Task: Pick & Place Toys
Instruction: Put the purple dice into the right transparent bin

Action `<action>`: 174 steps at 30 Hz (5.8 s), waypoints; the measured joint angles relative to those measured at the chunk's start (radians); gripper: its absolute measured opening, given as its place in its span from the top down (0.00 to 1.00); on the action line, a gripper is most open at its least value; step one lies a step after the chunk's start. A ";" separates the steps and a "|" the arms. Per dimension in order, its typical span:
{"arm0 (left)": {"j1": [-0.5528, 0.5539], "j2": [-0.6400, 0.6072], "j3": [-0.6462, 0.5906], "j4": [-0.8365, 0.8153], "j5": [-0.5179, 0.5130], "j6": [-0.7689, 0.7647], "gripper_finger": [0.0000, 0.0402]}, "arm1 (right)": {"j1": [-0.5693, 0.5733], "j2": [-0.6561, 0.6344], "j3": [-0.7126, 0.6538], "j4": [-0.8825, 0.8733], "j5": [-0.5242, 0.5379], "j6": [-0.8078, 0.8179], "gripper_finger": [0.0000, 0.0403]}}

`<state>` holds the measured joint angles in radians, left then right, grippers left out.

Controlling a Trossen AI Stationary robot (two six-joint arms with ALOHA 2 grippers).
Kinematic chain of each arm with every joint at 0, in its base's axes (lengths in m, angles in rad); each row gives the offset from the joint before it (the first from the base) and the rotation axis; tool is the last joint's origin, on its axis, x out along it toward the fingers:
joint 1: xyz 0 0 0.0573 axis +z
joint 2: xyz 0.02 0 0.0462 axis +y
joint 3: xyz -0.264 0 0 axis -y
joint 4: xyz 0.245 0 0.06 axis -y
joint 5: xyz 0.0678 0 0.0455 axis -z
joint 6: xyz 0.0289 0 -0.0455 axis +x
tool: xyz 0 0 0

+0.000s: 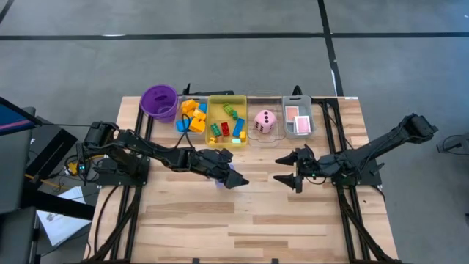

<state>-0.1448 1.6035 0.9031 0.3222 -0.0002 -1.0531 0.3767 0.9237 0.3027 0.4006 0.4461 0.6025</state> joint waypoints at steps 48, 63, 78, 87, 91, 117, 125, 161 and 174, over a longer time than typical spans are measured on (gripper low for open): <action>0.000 0.000 0.000 -0.021 -0.083 0.000 0.16 | -0.075 0.431 0.001 0.511 -0.030 -0.229 0.01; -0.002 0.000 0.000 -0.111 -0.071 0.113 0.16 | -0.103 0.773 0.209 0.539 -0.085 -0.423 0.01; -0.002 0.000 0.000 -0.170 -0.071 0.156 0.16 | -0.157 0.880 0.313 0.480 -0.071 -0.505 0.01; -0.002 0.000 0.000 -0.165 -0.070 0.132 0.16 | -0.196 0.848 0.314 0.299 -0.223 -0.468 0.01; -0.002 0.000 0.000 -0.165 -0.071 0.129 0.16 | -0.210 0.849 0.313 0.124 -0.265 -0.423 0.01; 0.002 0.000 0.000 -0.138 -0.120 0.129 0.16 | -0.201 0.858 0.314 0.203 -0.449 -0.219 0.01; 0.002 0.000 0.000 -0.138 -0.121 0.156 0.16 | -0.202 0.858 0.314 0.371 -0.441 -0.321 0.01; 0.039 -0.226 0.001 -0.767 -0.127 0.559 0.16 | -0.314 0.866 0.349 0.334 -0.394 -0.534 0.01; 0.034 -0.170 0.000 -0.977 -0.125 0.560 0.16 | -0.314 0.866 0.416 0.246 -0.396 -0.558 0.01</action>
<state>-0.1104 1.4334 0.9031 -0.6545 -0.1253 -0.4929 0.0624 1.7893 0.7185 0.6464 0.0498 0.0441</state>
